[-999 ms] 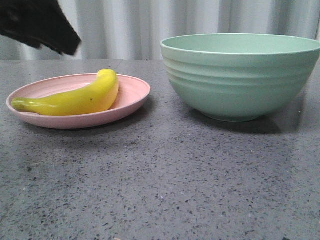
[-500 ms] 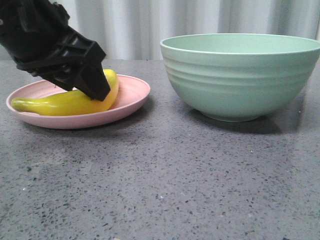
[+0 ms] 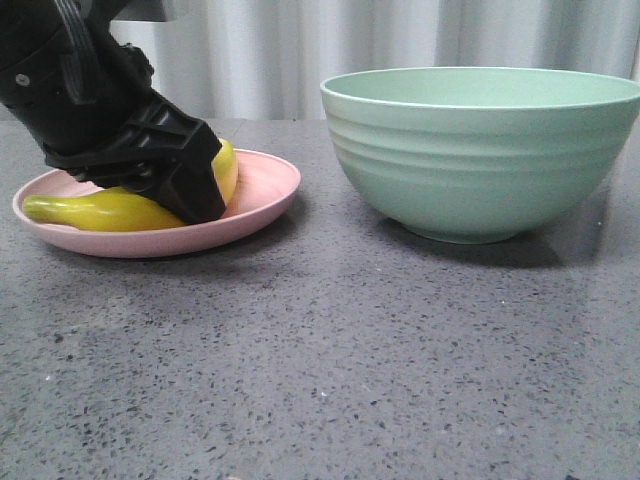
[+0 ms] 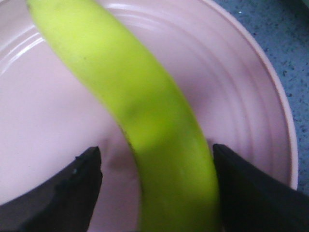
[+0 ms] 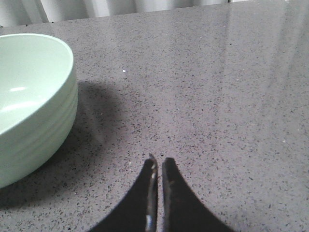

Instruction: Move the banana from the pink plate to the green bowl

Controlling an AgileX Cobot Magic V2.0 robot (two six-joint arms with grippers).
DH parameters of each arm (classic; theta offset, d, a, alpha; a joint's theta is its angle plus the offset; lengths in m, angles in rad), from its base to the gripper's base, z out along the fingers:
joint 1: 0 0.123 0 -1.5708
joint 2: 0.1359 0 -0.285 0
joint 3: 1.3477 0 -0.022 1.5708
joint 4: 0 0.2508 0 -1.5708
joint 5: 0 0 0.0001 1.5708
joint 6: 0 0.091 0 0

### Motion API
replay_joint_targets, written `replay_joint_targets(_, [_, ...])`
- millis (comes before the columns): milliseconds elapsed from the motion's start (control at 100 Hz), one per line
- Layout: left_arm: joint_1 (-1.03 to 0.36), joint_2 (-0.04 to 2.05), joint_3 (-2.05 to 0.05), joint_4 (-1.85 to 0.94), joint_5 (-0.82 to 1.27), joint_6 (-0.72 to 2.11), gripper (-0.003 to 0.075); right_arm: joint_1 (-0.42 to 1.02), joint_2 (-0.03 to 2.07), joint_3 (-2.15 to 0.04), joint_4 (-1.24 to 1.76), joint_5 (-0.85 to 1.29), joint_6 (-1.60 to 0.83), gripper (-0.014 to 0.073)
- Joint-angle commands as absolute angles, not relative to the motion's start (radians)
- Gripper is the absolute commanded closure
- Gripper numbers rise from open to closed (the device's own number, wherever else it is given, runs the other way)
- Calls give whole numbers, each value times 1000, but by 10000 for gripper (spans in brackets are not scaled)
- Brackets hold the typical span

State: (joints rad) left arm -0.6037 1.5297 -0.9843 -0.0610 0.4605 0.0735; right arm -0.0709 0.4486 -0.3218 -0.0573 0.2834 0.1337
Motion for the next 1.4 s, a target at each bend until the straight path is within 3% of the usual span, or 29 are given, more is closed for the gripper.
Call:
replay_joint_targets(0, [-611, 1502, -1017, -71, 414, 74, 283, -76, 462, -357, -60, 201, 129, 655])
replay_joint_targets(360, [-611, 1508, -1017, -90, 410, 74, 440, -76, 462, -357, -60, 201, 129, 655])
replay_joint_targets(650, [-611, 1497, -1038, -90, 416, 74, 448, -70, 462, -359, -60, 216, 129, 655])
replay_joint_targets(1049, [-687, 1342, -1092, -102, 443, 74, 451, 32, 589, -554, -60, 505, 127, 643])
replay_joint_targets(1149, [-749, 1329, -1116, -102, 448, 74, 451, 74, 644, -640, -60, 585, 127, 547])
replay_joint_targets(1319, [-866, 1331, -1137, -102, 431, 74, 451, 139, 707, -763, 12, 618, 127, 225])
replay_joint_targets(1389, [-908, 1331, -1137, -102, 426, 74, 451, 169, 733, -811, 70, 618, 127, 145])
